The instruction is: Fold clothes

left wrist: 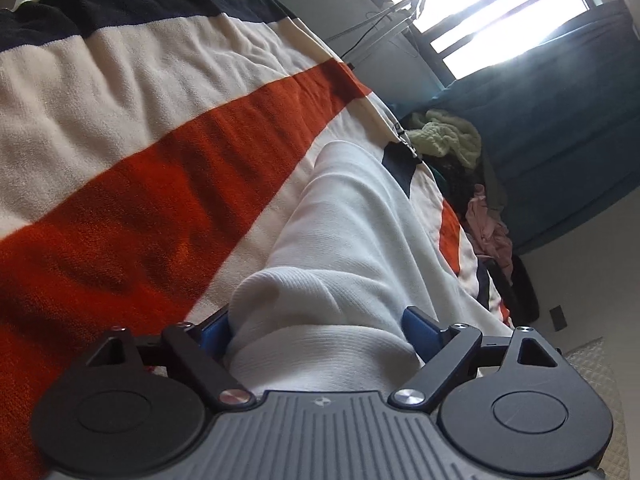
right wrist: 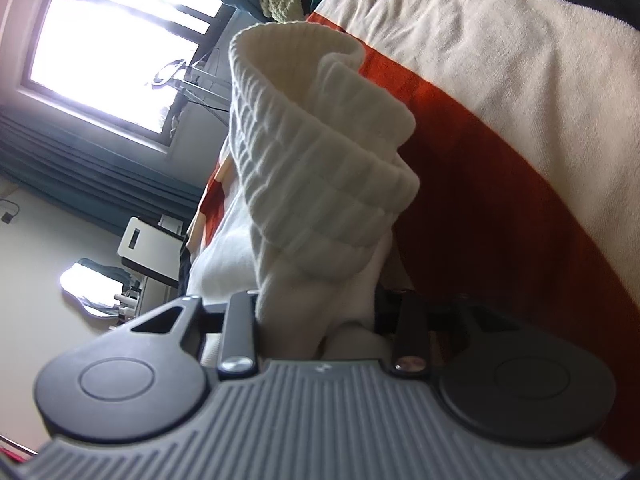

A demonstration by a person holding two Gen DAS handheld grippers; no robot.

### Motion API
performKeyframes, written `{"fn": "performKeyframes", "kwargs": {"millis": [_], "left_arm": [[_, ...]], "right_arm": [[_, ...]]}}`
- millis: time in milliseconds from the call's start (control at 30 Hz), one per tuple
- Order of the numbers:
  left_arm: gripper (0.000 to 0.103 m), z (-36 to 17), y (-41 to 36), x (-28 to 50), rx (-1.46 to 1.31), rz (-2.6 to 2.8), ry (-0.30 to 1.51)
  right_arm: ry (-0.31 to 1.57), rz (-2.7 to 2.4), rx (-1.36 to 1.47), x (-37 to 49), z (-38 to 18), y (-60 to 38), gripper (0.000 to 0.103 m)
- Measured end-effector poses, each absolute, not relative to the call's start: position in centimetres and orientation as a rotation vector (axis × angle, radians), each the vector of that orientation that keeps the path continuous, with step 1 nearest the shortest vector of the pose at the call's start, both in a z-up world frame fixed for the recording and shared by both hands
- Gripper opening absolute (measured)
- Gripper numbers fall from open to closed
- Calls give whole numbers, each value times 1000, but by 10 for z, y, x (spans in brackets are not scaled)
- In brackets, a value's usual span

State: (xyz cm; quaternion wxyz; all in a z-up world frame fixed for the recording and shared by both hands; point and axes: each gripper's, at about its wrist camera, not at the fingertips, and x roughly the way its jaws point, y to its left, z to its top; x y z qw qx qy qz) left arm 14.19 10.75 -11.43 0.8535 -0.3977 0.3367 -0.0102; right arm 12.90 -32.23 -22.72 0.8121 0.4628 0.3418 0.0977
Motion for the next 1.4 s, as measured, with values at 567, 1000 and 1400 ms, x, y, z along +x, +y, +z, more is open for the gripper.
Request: {"fn": "performKeyframes", "kwargs": {"millis": [567,1000,1400], "left_arm": [[44,-76,97,126,-877,-83,612],[40,24,-36,269,-801,-316,705],[40,34,-313,487,-640,-455,763]], "right_arm": [[592,248,925,118,-183,-319,33],[379,99,984,166,-93,-427,32],[306,-154,982,295,-84,-632,32]]}}
